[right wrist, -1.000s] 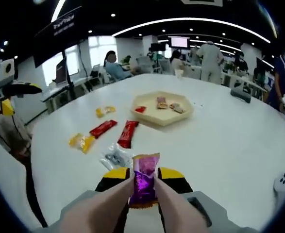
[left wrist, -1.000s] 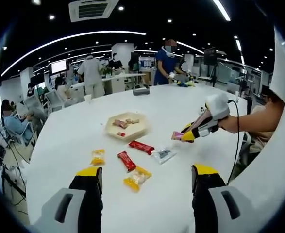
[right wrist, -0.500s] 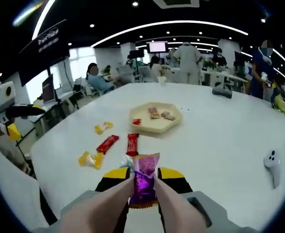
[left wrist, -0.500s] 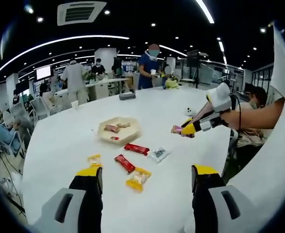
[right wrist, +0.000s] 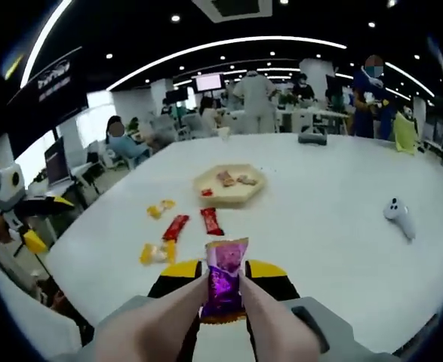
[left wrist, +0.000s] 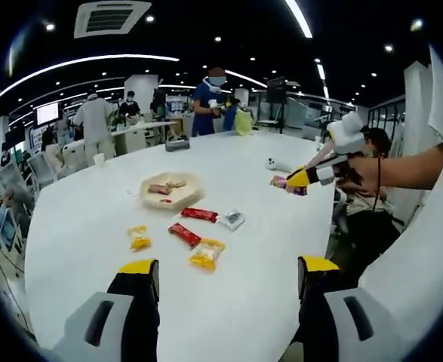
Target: Place the target food into the container with the food tongs after gripping and lifting it, then release it inside without dropping or visibly crushing the food.
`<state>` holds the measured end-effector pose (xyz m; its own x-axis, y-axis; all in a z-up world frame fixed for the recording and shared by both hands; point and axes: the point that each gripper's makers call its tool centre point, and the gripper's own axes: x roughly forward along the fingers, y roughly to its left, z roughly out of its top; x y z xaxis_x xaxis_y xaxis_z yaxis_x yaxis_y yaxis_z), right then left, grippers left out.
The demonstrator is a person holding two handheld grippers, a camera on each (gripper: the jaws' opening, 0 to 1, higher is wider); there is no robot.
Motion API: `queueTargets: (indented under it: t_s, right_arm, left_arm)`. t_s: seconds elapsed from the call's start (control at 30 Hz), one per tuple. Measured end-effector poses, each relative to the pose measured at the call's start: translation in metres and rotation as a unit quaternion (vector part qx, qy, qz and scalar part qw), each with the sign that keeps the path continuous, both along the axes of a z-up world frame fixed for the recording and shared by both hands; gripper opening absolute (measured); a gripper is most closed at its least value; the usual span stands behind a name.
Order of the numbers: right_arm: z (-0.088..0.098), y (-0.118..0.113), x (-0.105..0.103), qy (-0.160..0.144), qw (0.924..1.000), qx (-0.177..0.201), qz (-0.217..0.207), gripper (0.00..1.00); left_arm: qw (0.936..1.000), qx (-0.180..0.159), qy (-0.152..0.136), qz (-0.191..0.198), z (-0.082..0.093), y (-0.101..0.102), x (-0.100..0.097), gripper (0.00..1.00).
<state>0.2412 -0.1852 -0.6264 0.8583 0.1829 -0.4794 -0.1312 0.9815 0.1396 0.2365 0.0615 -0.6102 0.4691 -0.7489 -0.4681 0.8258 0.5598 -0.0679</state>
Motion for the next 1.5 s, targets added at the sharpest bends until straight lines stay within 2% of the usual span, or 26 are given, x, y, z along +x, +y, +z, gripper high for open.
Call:
queueTargets:
  t_s: [0.13, 0.2, 0.27, 0.4, 0.53, 0.77, 0.97, 1.03, 1.1, 1.13, 1.2, 1.3, 1.37, 1.43, 1.5]
  right_arm:
    - [0.000, -0.001, -0.004, -0.001, 0.9998, 0.010, -0.018, 0.21]
    - [0.003, 0.001, -0.008, 0.001, 0.9996, 0.016, -0.024, 0.21]
    - [0.009, 0.001, -0.012, -0.005, 0.9996, 0.004, -0.026, 0.21]
    - [0.018, -0.002, -0.022, -0.010, 0.9993, 0.001, -0.036, 0.22]
    - [0.025, -0.014, -0.027, -0.019, 0.9989, -0.007, -0.041, 0.22]
    - [0.024, -0.031, -0.028, -0.022, 0.9991, -0.008, -0.036, 0.22]
    - [0.019, -0.053, -0.019, -0.034, 0.9992, -0.002, -0.020, 0.22]
    - [0.014, -0.064, -0.018, -0.028, 0.9996, 0.004, -0.006, 0.22]
    - [0.014, -0.069, -0.015, -0.042, 0.9990, -0.005, 0.012, 0.22]
    - [0.012, -0.071, -0.014, -0.039, 0.9992, -0.002, 0.013, 0.22]
    - [0.007, -0.081, -0.010, -0.035, 0.9990, 0.012, 0.024, 0.21]
    - [0.003, -0.089, -0.010, -0.033, 0.9986, 0.010, 0.040, 0.21]
    - [-0.002, -0.095, -0.010, -0.033, 0.9976, 0.020, 0.059, 0.21]
    - [-0.008, -0.100, -0.011, -0.026, 0.9969, 0.013, 0.073, 0.21]
    - [-0.008, -0.104, -0.012, -0.030, 0.9964, 0.022, 0.076, 0.21]
  left_arm:
    - [0.9999, -0.014, -0.003, -0.002, 0.005, 0.006, -0.004, 0.75]
    - [0.9998, -0.015, 0.012, 0.007, 0.000, 0.009, -0.003, 0.75]
    - [0.9992, -0.038, 0.009, -0.004, 0.003, 0.002, -0.003, 0.75]
    - [0.9993, -0.026, 0.014, -0.025, -0.003, -0.009, -0.005, 0.75]
    - [0.9987, -0.039, 0.008, -0.033, 0.006, -0.024, -0.006, 0.77]
    - [0.9990, -0.031, 0.004, -0.032, 0.008, -0.040, -0.006, 0.79]
    - [0.9995, -0.020, 0.001, -0.025, 0.011, -0.068, -0.013, 0.80]
    - [0.9999, -0.009, 0.011, -0.002, 0.015, -0.079, -0.018, 0.80]
    - [0.9986, -0.047, 0.016, 0.019, 0.027, -0.095, -0.020, 0.80]
    - [0.9983, -0.048, 0.021, 0.026, 0.027, -0.096, -0.020, 0.80]
    - [0.9974, -0.038, 0.029, 0.054, 0.026, -0.106, -0.020, 0.80]
    - [0.9966, -0.034, 0.027, 0.069, 0.032, -0.116, -0.022, 0.79]
    - [0.9959, -0.020, 0.013, 0.087, 0.037, -0.122, -0.025, 0.79]
    - [0.9947, -0.017, 0.015, 0.100, 0.037, -0.127, -0.030, 0.79]
    - [0.9940, -0.015, 0.017, 0.107, 0.036, -0.132, -0.033, 0.79]
